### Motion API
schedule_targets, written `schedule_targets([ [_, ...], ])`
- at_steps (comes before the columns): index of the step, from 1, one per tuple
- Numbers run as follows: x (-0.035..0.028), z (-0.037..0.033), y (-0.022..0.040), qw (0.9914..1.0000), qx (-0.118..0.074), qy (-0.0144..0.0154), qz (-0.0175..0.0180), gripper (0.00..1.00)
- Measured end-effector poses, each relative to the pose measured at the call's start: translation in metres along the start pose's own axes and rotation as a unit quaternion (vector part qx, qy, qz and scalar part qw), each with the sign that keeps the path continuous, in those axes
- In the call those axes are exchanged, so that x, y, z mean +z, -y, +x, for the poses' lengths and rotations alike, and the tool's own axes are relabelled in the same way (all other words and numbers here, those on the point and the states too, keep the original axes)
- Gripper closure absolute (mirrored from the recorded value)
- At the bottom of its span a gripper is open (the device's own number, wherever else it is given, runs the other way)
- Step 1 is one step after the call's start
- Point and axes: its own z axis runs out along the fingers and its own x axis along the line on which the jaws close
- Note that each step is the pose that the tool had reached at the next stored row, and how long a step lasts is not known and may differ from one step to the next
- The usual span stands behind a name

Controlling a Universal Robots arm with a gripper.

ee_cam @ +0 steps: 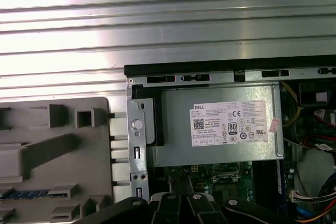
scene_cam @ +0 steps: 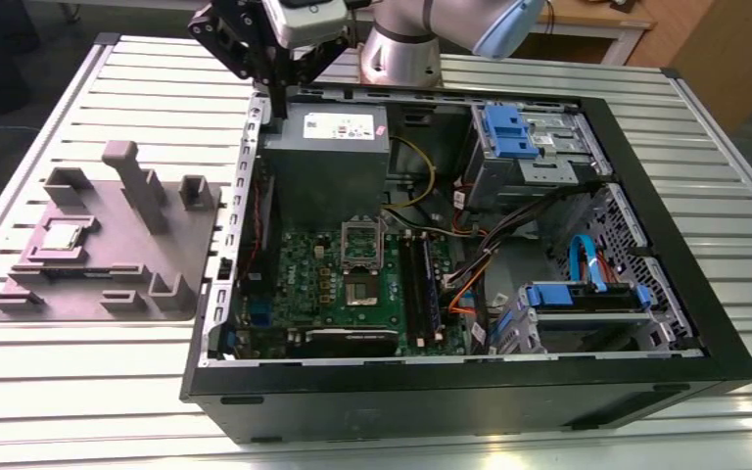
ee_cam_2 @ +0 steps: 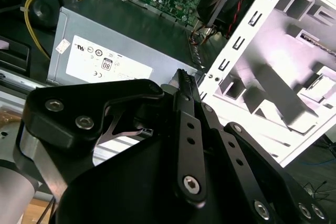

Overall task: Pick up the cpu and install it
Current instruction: 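Reach for the cpu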

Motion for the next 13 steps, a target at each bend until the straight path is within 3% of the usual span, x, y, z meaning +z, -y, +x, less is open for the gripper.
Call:
schedule_targets([
  [13, 0.0000, 0.0038, 0.0003, 1.00000, 0.000, 0.0000, 0.0000, 0.90],
])
